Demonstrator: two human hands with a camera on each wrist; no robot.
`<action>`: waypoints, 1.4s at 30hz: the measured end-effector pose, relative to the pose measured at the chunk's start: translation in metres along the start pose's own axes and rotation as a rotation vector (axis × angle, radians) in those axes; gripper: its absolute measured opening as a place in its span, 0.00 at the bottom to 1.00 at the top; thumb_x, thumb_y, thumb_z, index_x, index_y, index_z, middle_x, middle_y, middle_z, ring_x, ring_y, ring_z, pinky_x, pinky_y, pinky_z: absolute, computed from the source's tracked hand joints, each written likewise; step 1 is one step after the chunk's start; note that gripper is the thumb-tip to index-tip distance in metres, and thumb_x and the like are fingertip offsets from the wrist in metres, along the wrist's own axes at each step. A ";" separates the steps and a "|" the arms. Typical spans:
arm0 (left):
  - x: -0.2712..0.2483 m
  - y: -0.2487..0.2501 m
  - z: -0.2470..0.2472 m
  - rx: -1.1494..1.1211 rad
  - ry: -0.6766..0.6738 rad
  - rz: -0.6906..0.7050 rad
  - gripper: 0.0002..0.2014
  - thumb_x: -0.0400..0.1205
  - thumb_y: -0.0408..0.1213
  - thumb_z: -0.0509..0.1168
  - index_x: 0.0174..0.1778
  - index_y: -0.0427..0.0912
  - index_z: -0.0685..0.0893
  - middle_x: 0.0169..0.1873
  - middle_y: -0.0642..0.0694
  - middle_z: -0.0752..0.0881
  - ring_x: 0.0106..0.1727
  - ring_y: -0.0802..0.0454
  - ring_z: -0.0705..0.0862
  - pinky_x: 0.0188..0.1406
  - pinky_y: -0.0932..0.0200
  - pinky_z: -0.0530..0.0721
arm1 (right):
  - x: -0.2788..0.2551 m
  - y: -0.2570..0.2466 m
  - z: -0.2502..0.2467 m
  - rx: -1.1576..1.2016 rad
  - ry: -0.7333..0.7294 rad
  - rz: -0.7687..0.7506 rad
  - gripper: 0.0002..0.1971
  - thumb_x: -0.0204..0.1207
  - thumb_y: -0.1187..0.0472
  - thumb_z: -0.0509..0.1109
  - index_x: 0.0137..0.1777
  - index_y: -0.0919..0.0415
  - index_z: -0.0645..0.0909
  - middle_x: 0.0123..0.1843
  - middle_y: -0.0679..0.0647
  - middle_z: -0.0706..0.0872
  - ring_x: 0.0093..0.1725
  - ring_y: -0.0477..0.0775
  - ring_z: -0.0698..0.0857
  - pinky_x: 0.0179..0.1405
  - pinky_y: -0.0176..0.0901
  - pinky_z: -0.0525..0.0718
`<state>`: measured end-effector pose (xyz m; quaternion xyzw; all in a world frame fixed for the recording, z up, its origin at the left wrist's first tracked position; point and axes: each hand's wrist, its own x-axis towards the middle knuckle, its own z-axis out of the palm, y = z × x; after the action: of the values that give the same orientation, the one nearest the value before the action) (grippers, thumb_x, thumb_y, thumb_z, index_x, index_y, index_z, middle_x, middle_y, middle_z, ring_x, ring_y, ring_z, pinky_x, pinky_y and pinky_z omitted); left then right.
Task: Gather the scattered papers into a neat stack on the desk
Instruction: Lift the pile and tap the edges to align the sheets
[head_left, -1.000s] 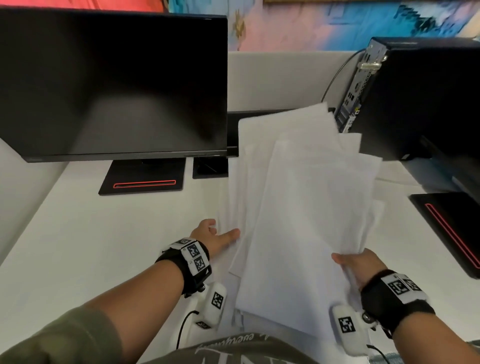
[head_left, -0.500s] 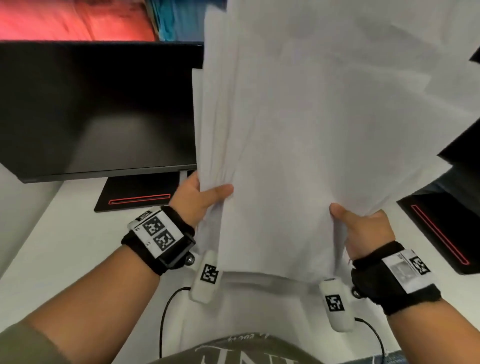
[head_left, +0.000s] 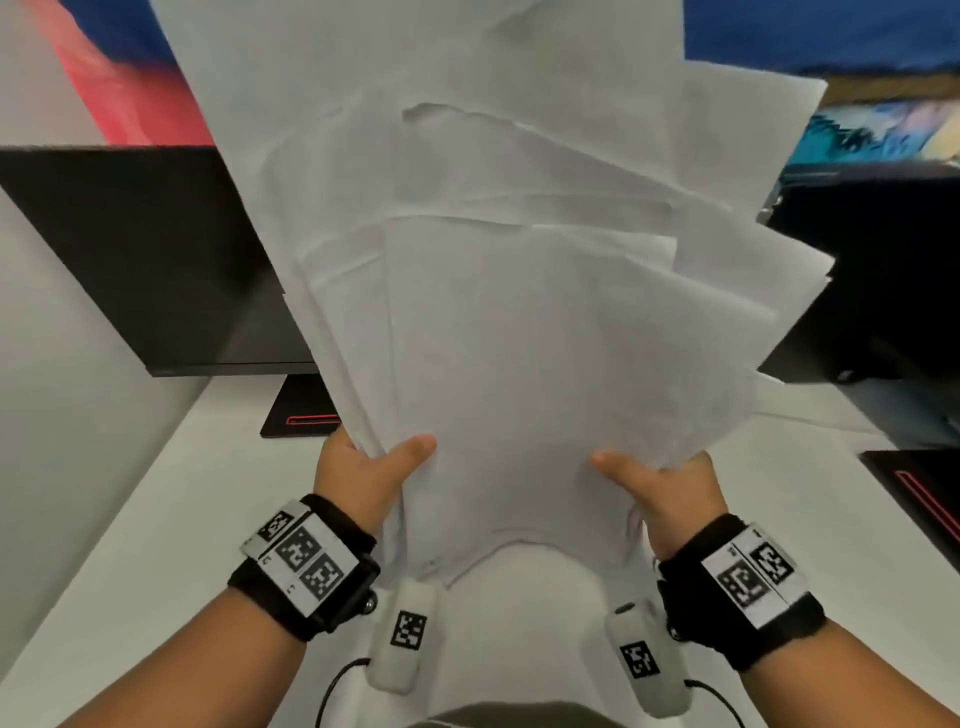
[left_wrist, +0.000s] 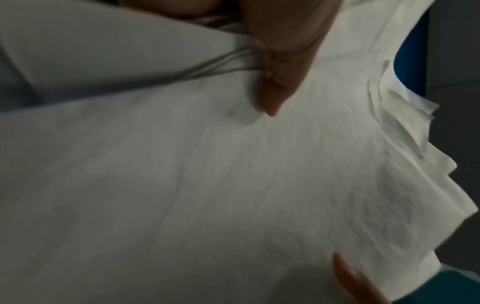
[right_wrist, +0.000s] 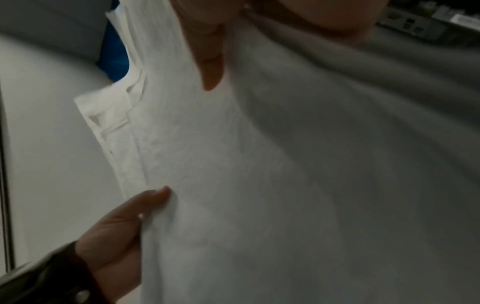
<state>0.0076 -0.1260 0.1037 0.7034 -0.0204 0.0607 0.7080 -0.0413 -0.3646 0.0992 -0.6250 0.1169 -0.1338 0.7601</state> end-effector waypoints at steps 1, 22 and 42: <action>0.001 0.000 -0.006 -0.011 -0.006 0.002 0.15 0.70 0.20 0.71 0.44 0.45 0.83 0.29 0.64 0.90 0.33 0.68 0.88 0.28 0.74 0.82 | 0.003 -0.001 0.000 -0.015 -0.021 -0.013 0.16 0.63 0.80 0.74 0.41 0.57 0.83 0.30 0.43 0.91 0.30 0.41 0.89 0.26 0.28 0.83; 0.020 0.009 -0.025 0.042 -0.083 0.134 0.19 0.71 0.18 0.70 0.42 0.50 0.84 0.34 0.65 0.91 0.40 0.67 0.89 0.35 0.74 0.83 | 0.029 -0.004 0.012 -0.020 -0.036 -0.131 0.17 0.61 0.76 0.77 0.46 0.59 0.85 0.38 0.51 0.93 0.40 0.52 0.91 0.35 0.39 0.87; 0.033 0.008 -0.031 0.031 -0.072 0.095 0.14 0.74 0.23 0.69 0.43 0.50 0.85 0.34 0.58 0.91 0.40 0.65 0.89 0.37 0.72 0.85 | 0.039 0.010 -0.015 0.016 -0.354 -0.150 0.24 0.76 0.58 0.58 0.74 0.58 0.69 0.65 0.53 0.84 0.65 0.53 0.83 0.61 0.47 0.82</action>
<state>0.0378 -0.0928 0.1153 0.7142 -0.0780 0.0692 0.6921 -0.0092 -0.3904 0.0865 -0.6398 -0.0666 -0.0791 0.7615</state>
